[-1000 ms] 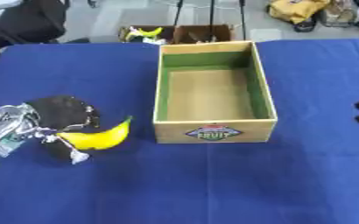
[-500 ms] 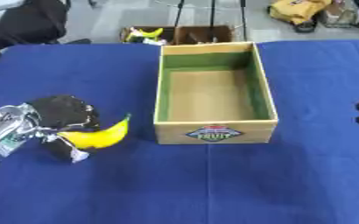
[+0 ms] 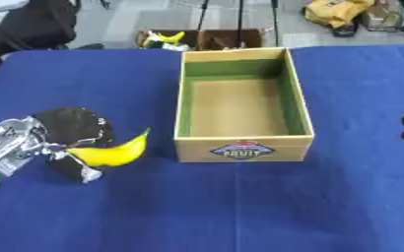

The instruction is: Pick up objects on the table and place them in the box.

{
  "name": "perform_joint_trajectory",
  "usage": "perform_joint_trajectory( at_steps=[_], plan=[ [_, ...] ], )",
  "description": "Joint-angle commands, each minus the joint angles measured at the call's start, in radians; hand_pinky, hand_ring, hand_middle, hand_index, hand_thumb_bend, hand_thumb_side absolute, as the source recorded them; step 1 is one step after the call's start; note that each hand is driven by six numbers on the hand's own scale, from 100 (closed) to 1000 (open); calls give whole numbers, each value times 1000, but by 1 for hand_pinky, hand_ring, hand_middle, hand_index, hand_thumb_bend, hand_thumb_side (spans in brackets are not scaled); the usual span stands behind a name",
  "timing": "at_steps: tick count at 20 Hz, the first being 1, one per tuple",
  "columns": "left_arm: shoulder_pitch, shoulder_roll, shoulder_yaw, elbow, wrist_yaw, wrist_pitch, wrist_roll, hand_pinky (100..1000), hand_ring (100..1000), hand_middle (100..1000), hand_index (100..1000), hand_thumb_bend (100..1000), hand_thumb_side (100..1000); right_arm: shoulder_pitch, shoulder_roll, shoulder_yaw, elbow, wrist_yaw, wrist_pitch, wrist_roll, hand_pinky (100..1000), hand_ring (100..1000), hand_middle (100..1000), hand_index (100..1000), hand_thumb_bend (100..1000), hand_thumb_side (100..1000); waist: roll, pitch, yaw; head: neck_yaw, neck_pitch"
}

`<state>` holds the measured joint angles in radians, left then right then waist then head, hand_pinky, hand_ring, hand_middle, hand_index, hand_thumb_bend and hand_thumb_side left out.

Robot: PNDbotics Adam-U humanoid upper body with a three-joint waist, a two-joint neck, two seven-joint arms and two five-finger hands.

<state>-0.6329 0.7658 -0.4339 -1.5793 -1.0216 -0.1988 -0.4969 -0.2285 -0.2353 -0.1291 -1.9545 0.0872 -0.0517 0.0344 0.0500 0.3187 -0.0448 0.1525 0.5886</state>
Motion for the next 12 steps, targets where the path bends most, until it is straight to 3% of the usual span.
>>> perform_joint_trajectory(
  at_steps=[1, 9, 11, 12],
  plan=[
    [-7, 27, 27, -28, 6, 11, 8, 231, 450, 458, 537, 100, 501, -6, -14, -6, -12, 4, -2, 1, 635, 698, 593, 835, 100, 1000, -2, -22, 2, 3, -3],
    [9, 41, 51, -65, 21, 36, 14, 221, 444, 453, 533, 100, 499, -4, -15, -7, -11, 4, -2, 1, 635, 699, 594, 835, 100, 1000, -2, -23, 2, 2, -2],
    [13, 42, 52, -63, 24, 39, 6, 242, 461, 470, 551, 100, 512, -4, -14, -7, -12, 4, -2, 1, 635, 699, 593, 835, 100, 1000, -2, -22, 2, 2, -3],
    [14, 41, 51, -60, 25, 38, -1, 295, 504, 518, 603, 134, 543, -4, -14, -7, -12, 4, -2, 1, 635, 699, 593, 835, 100, 1000, -2, -21, 2, 2, -3]
  ],
)
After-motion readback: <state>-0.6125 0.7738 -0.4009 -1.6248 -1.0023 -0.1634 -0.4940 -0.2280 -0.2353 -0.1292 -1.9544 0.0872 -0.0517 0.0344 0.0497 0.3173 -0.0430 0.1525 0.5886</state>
